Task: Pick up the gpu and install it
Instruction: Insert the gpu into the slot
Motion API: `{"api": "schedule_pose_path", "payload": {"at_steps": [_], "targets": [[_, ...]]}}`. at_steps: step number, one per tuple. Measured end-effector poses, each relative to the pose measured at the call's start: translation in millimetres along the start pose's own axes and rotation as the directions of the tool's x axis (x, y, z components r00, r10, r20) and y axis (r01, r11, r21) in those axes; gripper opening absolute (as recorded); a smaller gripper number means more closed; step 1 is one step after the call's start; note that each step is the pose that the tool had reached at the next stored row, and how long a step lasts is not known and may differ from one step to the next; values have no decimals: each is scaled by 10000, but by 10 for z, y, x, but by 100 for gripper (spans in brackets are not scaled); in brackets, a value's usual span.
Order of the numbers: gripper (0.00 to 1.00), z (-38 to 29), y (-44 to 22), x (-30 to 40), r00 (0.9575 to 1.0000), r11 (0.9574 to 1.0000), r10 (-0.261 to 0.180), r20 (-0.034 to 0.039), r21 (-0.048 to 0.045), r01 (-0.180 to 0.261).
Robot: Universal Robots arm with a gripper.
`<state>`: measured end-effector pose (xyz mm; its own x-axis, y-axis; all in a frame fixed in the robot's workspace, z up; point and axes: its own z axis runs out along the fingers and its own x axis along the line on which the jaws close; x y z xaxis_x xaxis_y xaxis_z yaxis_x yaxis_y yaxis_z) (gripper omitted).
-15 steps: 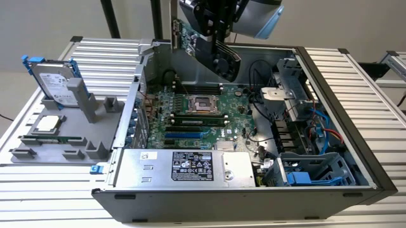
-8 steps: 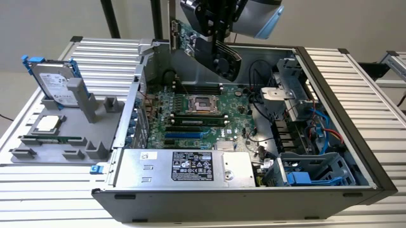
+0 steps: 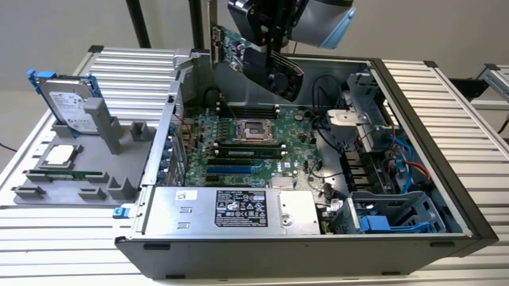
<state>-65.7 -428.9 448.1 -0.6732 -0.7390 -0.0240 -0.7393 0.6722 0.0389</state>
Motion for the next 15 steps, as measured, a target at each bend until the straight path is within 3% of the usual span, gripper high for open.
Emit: {"api": "schedule_pose_path", "payload": {"at_steps": [15], "targets": [[0,0,0,0,9956,9956,-933,-35,-24,932]]}}
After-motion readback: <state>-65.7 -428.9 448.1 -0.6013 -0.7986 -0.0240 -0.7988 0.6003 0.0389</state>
